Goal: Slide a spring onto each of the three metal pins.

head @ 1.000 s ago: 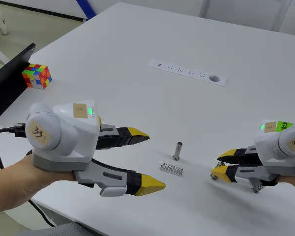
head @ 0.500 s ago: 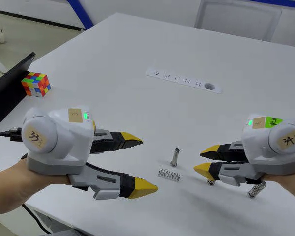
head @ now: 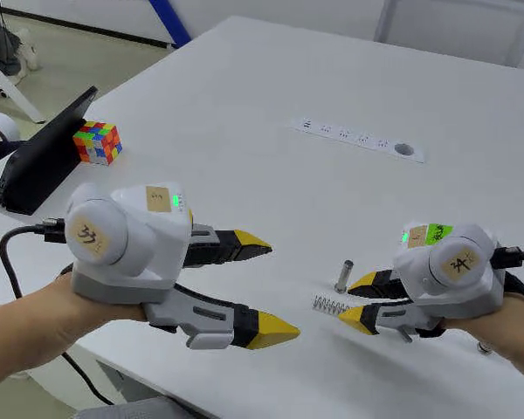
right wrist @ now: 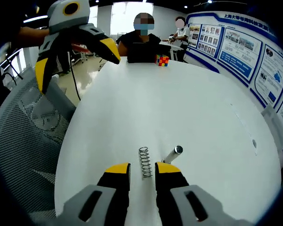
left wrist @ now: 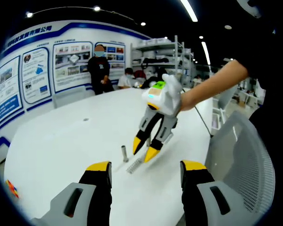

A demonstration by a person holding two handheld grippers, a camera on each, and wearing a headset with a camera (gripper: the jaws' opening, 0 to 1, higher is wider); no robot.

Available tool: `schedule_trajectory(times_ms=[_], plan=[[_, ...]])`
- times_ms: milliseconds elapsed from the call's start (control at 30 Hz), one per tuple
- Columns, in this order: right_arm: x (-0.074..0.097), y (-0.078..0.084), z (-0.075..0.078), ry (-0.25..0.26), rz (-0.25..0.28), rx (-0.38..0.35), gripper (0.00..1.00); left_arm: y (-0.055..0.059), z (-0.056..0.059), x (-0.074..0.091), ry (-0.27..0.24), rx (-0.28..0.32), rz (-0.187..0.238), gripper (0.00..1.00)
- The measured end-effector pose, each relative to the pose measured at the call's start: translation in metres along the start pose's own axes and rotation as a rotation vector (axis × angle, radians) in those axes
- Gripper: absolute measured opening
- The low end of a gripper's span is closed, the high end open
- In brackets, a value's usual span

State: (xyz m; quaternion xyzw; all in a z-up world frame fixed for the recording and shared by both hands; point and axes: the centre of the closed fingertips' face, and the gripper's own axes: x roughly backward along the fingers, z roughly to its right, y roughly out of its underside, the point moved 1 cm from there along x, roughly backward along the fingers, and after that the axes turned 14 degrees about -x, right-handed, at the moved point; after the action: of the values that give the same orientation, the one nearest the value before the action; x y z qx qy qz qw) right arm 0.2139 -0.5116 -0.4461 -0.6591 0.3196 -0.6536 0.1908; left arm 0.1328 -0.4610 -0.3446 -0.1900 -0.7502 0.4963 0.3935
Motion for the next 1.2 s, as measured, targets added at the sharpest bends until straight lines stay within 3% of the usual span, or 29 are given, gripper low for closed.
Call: schedule_trajectory(times_ms=[367,700,867,1100,1200], plan=[[-0.014,0.016,0.007,0.003,-0.107,0.003,0.18,0.003,-0.005,-0.002,0.009,0.002,0.005,0.60],[-0.024,0.022,0.009,-0.007,-0.173,-0.015,0.17,0.010,-0.010,0.000,-0.002,0.029,0.010,0.60],[-0.024,0.022,0.006,-0.027,-0.178,-0.047,0.12,0.011,-0.014,0.000,-0.013,0.031,0.011,0.59],[-0.021,0.024,0.002,-0.026,-0.210,-0.001,0.11,0.015,-0.011,-0.002,-0.010,0.028,-0.001,0.60],[-0.015,0.020,-0.002,-0.041,-0.192,-0.011,0.11,0.014,-0.008,-0.002,-0.004,0.026,-0.002,0.59]])
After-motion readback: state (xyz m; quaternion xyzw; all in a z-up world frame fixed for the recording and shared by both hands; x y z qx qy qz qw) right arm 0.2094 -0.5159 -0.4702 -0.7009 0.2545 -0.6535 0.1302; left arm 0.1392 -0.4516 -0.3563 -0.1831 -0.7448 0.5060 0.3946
